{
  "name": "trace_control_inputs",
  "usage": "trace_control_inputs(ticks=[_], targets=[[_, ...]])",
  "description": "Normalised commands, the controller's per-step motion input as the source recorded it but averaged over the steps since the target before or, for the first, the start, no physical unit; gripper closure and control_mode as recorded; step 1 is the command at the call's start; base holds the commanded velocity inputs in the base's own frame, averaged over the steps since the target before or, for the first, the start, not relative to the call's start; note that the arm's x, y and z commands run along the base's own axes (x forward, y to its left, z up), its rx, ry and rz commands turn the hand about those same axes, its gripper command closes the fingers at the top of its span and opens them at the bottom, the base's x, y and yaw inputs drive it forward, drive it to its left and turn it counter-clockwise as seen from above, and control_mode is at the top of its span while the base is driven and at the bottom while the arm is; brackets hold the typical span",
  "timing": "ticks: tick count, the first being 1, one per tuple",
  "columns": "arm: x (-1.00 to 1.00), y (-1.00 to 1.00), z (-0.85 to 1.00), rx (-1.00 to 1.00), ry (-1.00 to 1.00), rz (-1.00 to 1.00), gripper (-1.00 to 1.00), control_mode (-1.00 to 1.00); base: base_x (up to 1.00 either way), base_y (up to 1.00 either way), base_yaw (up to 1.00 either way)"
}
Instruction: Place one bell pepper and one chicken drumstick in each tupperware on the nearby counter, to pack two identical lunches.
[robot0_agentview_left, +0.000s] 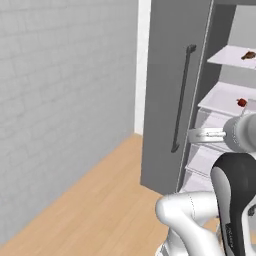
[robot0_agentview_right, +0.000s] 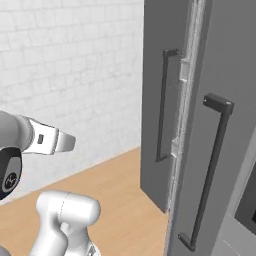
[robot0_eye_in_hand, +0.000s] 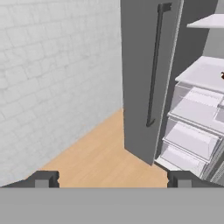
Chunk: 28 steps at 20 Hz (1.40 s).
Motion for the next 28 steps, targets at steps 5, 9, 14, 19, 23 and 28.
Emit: trace_control_inputs(ticks=[5,9,14,19,23,28], targets=[[0.0,0.0,0.0,0.0,0.0,0.0,-1.0,1.0,0.0,0.88,-0.34],[0.0,0.0,0.0,0.0,0.0,0.0,-1.0,1.0,0.09,0.55,-0.39],[0.0,0.0,0.0,0.0,0.0,0.0,-1.0,1.0,0.23,0.15,-0.35],[0.0,0.0,0.0,0.0,0.0,0.0,-1.0,1.0,0.39,0.0,-0.36],[0.0,0.0,0.0,0.0,0.0,0.0,-1.0,1.0,0.62,0.18,-0.43],[0.0,0.0,0.0,0.0,0.0,0.0,-1.0,1.0,0.87,0.35,-0.38]])
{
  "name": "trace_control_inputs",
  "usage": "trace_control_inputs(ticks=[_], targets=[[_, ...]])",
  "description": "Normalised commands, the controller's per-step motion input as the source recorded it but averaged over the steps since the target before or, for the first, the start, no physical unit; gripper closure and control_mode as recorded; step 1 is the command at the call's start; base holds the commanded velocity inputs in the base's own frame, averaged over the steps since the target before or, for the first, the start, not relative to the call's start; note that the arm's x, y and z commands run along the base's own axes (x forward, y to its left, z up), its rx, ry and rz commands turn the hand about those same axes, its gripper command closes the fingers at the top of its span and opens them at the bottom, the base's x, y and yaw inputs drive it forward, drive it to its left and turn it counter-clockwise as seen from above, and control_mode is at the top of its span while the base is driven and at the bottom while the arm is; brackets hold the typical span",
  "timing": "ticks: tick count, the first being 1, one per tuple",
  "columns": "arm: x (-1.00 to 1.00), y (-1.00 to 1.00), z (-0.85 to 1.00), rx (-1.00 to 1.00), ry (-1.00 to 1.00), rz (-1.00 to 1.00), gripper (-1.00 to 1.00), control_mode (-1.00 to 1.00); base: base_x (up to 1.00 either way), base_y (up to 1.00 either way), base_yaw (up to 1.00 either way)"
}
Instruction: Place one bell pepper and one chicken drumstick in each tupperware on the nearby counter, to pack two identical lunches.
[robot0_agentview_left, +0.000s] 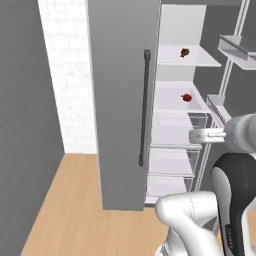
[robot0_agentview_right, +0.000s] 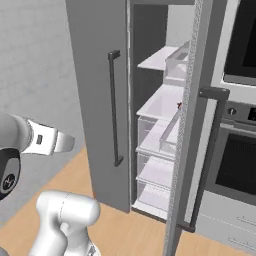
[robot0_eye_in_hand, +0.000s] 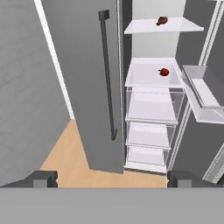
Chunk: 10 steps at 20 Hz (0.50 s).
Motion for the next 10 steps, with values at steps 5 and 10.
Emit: trace_control_inputs(ticks=[5,10], targets=[[0.0,0.0,0.0,0.0,0.0,0.0,-1.0,1.0,0.77,0.04,-0.29],[0.0,0.0,0.0,0.0,0.0,0.0,-1.0,1.0,0.74,0.0,-0.24]])
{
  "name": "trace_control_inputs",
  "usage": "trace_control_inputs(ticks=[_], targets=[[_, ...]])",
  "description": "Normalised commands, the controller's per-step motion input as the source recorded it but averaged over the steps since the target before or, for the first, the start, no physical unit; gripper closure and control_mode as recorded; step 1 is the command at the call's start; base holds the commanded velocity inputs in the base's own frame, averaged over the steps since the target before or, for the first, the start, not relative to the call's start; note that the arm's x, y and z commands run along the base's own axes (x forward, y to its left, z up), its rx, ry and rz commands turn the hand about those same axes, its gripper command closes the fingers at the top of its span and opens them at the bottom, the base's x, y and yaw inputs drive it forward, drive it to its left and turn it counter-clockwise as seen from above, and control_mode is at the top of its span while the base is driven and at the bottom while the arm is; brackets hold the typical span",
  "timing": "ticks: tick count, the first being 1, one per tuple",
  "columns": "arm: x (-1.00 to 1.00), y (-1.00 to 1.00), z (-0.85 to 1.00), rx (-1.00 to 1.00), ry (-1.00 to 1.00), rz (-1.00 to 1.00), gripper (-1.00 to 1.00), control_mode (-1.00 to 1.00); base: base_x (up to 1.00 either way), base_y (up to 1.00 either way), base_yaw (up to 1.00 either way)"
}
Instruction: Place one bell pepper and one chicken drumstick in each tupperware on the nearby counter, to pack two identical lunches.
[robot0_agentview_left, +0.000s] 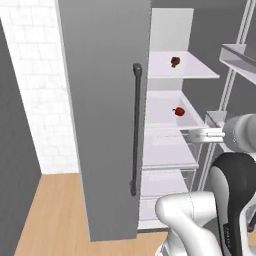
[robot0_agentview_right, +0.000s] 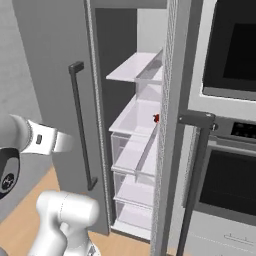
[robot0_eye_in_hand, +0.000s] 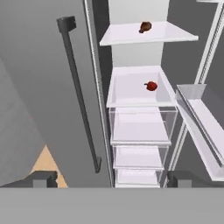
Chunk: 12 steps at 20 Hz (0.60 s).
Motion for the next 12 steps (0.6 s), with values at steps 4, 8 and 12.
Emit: trace_control_inputs(ticks=[4,8,12], targets=[[0.0,0.0,0.0,0.0,0.0,0.0,-1.0,1.0,0.62,0.12,-0.28],[0.0,0.0,0.0,0.0,0.0,0.0,-1.0,1.0,0.45,0.03,-0.35],[0.0,0.0,0.0,0.0,0.0,0.0,-1.0,1.0,0.55,0.16,-0.31]])
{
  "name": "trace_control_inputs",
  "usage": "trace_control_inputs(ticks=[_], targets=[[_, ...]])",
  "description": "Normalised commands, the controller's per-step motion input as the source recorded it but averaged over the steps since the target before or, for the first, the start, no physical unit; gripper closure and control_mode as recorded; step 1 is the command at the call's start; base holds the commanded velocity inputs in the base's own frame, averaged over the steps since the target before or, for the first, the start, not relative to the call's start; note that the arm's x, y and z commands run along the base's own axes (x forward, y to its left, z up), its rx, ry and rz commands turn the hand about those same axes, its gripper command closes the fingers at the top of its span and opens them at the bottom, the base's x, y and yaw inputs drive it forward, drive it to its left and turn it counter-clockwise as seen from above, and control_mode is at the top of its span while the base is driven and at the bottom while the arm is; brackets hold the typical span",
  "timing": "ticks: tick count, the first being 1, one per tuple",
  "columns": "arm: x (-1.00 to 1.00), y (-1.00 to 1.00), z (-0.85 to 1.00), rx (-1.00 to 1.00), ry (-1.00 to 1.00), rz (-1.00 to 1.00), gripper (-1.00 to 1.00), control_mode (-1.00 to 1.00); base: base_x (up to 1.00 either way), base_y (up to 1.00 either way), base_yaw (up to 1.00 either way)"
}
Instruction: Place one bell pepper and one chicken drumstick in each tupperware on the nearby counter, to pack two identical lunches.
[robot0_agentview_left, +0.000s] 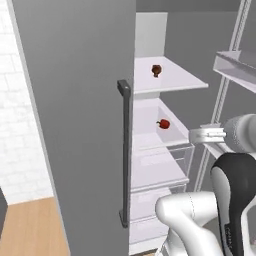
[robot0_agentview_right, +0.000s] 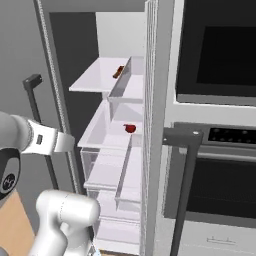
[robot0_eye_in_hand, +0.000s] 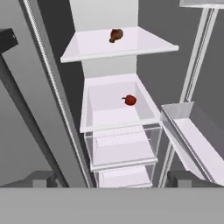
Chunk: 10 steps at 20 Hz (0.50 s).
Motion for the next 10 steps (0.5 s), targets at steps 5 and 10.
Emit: trace_control_inputs(ticks=[5,10], targets=[[0.0,0.0,0.0,0.0,0.0,0.0,-1.0,1.0,0.82,0.19,-0.16],[0.0,0.0,0.0,0.0,0.0,0.0,-1.0,1.0,0.87,0.03,-0.02]])
